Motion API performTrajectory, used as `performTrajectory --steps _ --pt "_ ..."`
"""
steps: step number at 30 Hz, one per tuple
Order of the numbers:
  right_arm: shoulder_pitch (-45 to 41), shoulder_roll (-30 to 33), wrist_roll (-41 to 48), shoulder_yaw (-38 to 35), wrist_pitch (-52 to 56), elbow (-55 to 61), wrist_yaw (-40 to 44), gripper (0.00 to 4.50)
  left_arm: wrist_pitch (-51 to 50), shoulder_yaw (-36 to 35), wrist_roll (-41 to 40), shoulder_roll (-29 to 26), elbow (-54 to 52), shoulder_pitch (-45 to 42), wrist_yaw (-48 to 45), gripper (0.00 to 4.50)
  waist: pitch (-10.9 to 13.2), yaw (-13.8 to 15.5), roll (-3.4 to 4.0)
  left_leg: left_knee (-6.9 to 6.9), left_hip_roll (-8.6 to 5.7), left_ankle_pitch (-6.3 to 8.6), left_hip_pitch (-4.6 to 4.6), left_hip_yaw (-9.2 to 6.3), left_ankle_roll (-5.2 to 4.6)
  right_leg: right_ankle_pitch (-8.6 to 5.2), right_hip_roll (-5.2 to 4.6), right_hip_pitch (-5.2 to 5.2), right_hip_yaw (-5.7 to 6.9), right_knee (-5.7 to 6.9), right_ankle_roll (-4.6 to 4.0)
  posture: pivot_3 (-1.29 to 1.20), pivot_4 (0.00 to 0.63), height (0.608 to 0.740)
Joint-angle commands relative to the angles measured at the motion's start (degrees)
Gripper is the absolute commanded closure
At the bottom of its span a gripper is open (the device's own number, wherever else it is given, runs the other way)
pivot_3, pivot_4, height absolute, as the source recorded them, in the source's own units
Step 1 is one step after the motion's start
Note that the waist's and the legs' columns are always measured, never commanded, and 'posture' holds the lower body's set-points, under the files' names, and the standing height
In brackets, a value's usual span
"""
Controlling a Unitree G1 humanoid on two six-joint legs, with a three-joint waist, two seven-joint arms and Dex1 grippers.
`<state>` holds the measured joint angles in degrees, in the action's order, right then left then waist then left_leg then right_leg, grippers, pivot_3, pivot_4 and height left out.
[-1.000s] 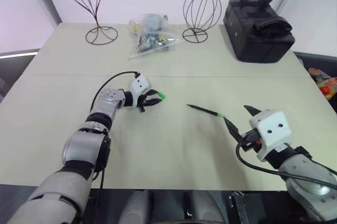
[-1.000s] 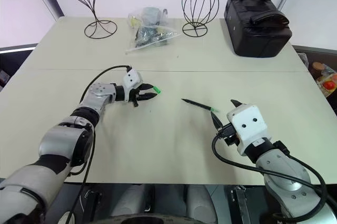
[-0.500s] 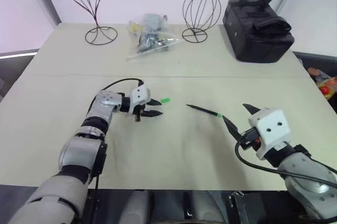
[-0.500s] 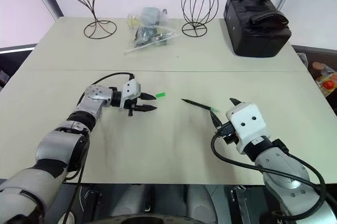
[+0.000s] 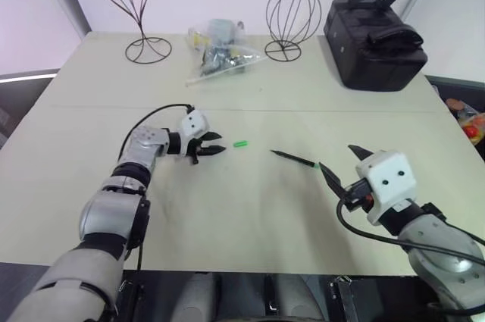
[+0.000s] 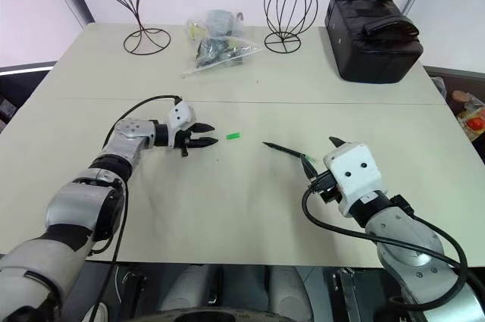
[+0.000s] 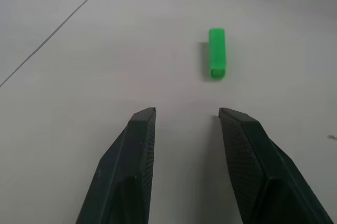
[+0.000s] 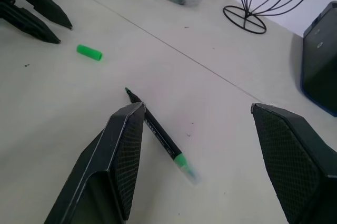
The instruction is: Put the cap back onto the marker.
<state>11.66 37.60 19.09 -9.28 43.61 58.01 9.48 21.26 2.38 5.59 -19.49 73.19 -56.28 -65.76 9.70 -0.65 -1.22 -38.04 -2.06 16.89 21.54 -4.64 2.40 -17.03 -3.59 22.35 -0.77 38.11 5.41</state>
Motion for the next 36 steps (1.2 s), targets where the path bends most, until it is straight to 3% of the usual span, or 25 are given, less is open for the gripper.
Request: performTrajectory --steps 1,4,7,8,32,36 --pt "-0.9 -0.3 -0.8 -0.7 0.1 2.0 0.3 1.21 0.0 -0.5 -0.6 0.3 -0.3 -1.3 -0.1 2.52 0.0 -0.1 0.0 0.0 0.0 0.0 -0.01 0.0 0.0 0.0 0.01 0.0 0.0 0.0 0.0 0.0 0.15 0.74" --pt "-1.0 -0.3 -0.9 -0.7 0.2 2.0 0.5 1.21 0.5 -0.2 -0.6 0.8 -0.4 -1.1 -1.5 1.74 0.0 -0.1 0.0 0.0 0.01 0.0 -0.01 0.0 0.0 0.0 0.03 0.02 0.0 0.01 0.0 0.0 0.15 0.74" --pt "-1.0 -0.4 -1.0 -0.7 0.2 2.0 0.7 1.21 0.8 -0.1 -0.4 1.0 -0.4 -1.0 -1.3 0.27 0.0 -0.1 0.0 0.0 0.01 0.0 -0.01 0.0 0.0 0.0 0.01 0.0 0.0 0.0 0.0 0.0 0.15 0.74" --pt "-0.9 -0.4 -1.0 -0.7 0.2 2.0 0.7 1.21 0.9 0.0 -0.3 1.0 -0.4 -1.0 -1.3 0.02 0.0 -0.1 0.0 0.0 0.01 0.0 -0.01 0.0 0.0 0.0 0.0 0.0 -0.01 0.0 0.0 0.0 0.15 0.74" --pt "-0.3 -0.5 -1.2 -1.0 -0.3 2.0 -0.1 1.21 1.7 1.8 2.3 6.8 0.5 -0.3 5.7 0.02 0.0 1.1 0.0 -0.01 -0.03 0.0 -0.04 0.0 0.0 0.0 -0.05 -0.06 0.01 -0.01 0.01 0.0 0.15 0.74" --pt "-0.3 -0.4 -1.1 -1.1 -0.3 2.0 0.0 1.21 1.8 1.9 2.4 6.9 0.6 -0.3 6.0 1.35 0.0 1.3 0.0 -0.01 -0.04 0.0 -0.05 0.0 0.0 0.0 -0.05 -0.08 0.01 -0.01 0.0 0.0 0.15 0.74"
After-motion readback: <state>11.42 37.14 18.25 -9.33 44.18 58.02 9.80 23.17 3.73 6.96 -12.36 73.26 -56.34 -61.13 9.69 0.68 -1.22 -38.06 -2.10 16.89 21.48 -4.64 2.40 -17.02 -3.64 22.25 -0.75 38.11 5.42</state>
